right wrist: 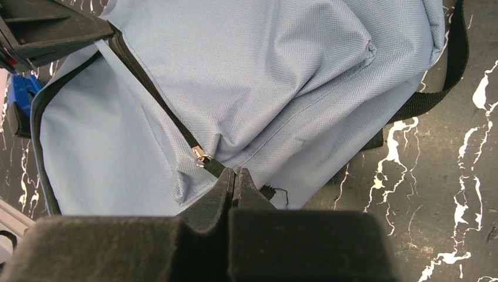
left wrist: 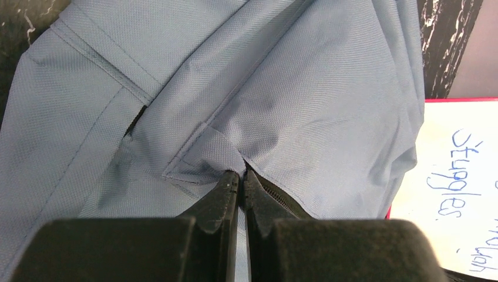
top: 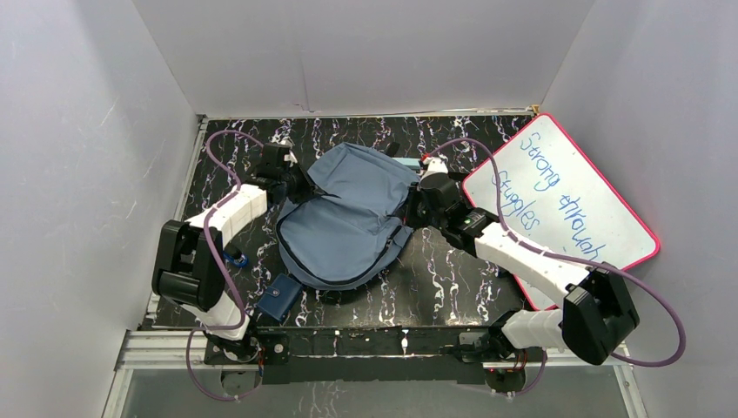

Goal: Pack the student bag
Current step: Zip the student bag at the center of the board.

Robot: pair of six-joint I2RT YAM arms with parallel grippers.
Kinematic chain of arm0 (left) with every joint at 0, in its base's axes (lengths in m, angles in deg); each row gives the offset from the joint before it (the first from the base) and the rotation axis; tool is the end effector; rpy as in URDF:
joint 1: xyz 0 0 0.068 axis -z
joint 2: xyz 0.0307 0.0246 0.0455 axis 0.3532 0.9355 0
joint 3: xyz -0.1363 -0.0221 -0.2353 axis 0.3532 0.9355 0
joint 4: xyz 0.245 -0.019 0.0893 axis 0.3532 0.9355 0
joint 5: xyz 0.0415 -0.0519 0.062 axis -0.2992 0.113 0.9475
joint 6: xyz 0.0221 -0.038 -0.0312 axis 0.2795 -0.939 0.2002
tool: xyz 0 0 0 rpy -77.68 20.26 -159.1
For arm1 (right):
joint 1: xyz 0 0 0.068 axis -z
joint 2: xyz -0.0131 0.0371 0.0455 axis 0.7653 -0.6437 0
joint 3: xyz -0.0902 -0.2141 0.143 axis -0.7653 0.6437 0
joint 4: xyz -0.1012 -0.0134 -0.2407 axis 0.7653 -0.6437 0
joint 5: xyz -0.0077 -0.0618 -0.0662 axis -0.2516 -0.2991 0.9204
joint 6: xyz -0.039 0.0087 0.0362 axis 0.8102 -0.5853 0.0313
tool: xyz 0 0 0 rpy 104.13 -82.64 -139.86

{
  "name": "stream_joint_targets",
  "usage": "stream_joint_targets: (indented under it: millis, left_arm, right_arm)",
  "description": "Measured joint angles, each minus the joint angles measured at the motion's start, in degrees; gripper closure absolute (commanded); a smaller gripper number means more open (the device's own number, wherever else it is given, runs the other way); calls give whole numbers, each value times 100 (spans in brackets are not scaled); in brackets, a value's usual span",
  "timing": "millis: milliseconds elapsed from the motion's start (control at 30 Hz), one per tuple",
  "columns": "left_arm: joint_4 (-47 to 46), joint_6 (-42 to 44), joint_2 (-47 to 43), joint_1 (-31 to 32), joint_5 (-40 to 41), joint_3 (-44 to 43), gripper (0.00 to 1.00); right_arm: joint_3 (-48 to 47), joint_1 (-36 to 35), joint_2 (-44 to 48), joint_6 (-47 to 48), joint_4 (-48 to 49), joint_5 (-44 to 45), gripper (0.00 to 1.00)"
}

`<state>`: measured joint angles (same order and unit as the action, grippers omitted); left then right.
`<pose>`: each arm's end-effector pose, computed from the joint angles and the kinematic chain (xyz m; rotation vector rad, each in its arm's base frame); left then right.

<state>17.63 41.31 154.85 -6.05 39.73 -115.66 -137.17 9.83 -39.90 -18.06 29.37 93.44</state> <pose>0.3400 -0.0962 0.2302 -0.4553 2.2894 -0.7499 0.2204 0.1792 0.2660 -0.0307 2.1580 0.6228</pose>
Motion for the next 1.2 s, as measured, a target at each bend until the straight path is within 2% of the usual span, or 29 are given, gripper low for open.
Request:
stream_joint_targets:
  millis: [67, 133, 267, 333, 467, 600, 800, 900, 1000, 1067, 1200]
  left_arm:
    - [24, 66, 28, -4, -57, -87, 94]
    - [37, 136, 48, -7, -120, -155, 84]
    - [61, 264, 50, -17, -170, -232, 63]
    - [66, 354, 48, -72, -83, -262, 56]
    - [151, 514, -33, -223, 201, -356, 51]
    - [378, 741, -385, -280, 627, -435, 47]
    - [796, 1045, -1241, -321, 1499, -463, 36]
    - [1029, 1097, -1609, -435, 1947, -461, 33]
    - [1257, 1104, -1878, -588, 2326, -457, 32]
    - [1423, 1099, -1998, -693, 2516, -452, 31]
    - [1751, 1097, -2153, -863, 2857, -452, 29]
  right_arm:
    - [0, 4, 24, 35, -15, 17, 100]
    - [0, 17, 57, 94, -26, 24, 97]
    - [0, 39, 129, 256, -85, 74, 62]
    - [-2, 87, 186, 452, -205, 186, 54]
    - [-11, 197, 308, 979, -227, 168, 41]
    - [-85, 199, 382, 1633, -48, -229, 19]
    - [-675, 164, 313, 2677, -50, -1574, 15]
    - [-1231, -170, -17, 3077, -98, -1746, 14]
    - [-1727, -1095, -494, 3519, -140, -1506, 12]
    - [-1908, -1788, -835, 3766, -136, -1379, 2]
    - [-1928, -2754, -1408, 4133, -136, -1043, 1]
